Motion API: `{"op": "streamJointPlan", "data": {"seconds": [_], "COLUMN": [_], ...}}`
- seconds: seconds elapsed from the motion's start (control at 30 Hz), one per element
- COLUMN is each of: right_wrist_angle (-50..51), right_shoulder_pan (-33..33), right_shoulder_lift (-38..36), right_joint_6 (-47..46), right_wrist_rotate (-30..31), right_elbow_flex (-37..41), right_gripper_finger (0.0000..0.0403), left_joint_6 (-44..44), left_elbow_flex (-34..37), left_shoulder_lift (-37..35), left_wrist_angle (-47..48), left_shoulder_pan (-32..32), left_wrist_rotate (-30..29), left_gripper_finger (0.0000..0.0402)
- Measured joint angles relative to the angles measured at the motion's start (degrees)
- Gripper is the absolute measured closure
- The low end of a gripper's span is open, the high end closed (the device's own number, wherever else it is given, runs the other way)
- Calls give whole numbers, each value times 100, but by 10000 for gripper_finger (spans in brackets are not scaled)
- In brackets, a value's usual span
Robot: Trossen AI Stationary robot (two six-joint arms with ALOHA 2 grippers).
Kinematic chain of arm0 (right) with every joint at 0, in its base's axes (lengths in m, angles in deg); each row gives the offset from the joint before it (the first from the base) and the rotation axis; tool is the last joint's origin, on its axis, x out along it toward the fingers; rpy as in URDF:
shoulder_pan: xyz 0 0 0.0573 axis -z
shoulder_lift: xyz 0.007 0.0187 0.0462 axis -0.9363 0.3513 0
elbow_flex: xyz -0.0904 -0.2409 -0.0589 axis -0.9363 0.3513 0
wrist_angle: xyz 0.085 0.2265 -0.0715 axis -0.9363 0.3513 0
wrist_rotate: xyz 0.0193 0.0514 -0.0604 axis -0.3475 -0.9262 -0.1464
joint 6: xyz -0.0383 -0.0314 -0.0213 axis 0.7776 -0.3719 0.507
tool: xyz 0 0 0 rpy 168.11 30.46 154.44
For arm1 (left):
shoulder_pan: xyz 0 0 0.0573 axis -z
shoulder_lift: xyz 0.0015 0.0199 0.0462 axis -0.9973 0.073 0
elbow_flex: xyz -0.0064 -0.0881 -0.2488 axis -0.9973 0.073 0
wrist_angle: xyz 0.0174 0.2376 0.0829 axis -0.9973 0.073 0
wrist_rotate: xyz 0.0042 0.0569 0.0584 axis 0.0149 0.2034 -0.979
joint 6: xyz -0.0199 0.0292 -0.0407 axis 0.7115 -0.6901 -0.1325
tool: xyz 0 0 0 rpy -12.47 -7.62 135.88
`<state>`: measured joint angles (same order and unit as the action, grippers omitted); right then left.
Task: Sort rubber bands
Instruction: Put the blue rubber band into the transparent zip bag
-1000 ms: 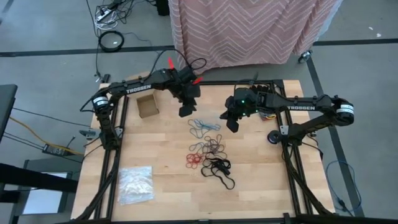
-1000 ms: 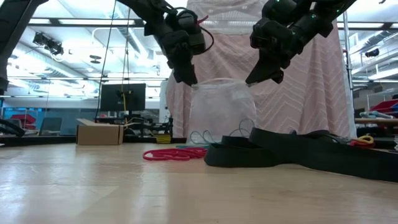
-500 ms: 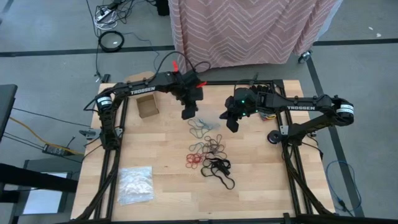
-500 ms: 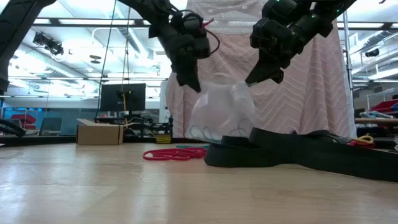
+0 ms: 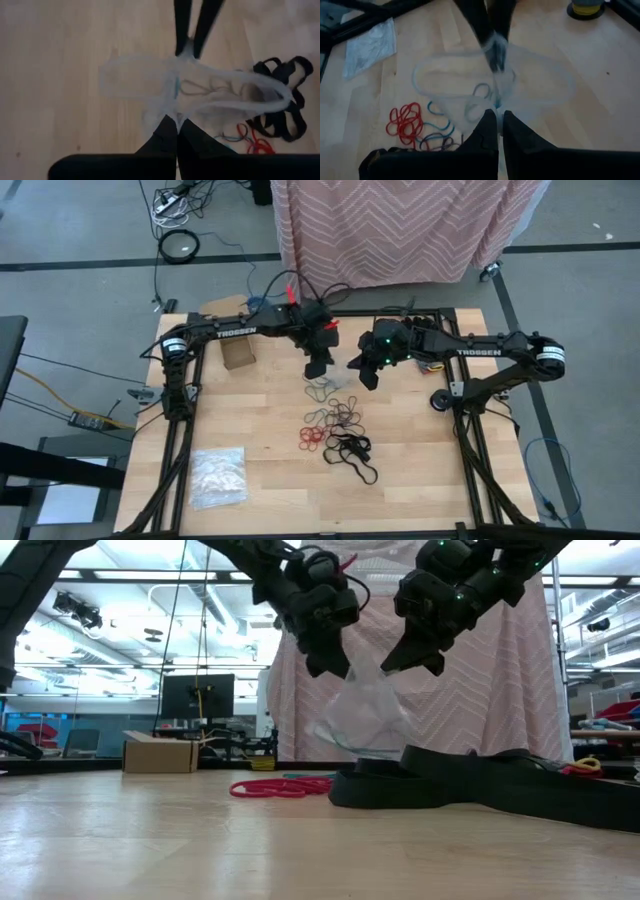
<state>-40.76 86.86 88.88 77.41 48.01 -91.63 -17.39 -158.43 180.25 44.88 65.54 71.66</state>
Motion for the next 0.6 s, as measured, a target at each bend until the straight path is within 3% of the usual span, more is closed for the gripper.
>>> {"op": "streamJointPlan", "data": {"seconds": [0.2, 0.4, 0.6], "right_wrist_angle": [-180, -172, 321], "right_shoulder_pan": [8, 119, 247], "right_shoulder_lift": [182, 273, 147], "right_joint_6": [41, 106, 220], "right_wrist_rotate": [-104, -223, -67], "right_elbow_flex": [-165, -333, -345], "right_gripper_finger": [403, 403, 403], "left_joint_6": [107, 69, -57], "left_elbow_flex": [-287, -858, -1040], "left_shoulder_lift": [208, 663, 663], "left_wrist_angle": [-330, 40, 717], "left_shoulder_pan": [11, 4, -163], "left_wrist_rotate": [141, 222, -156], "left_gripper_finger": [401, 401, 393]}}
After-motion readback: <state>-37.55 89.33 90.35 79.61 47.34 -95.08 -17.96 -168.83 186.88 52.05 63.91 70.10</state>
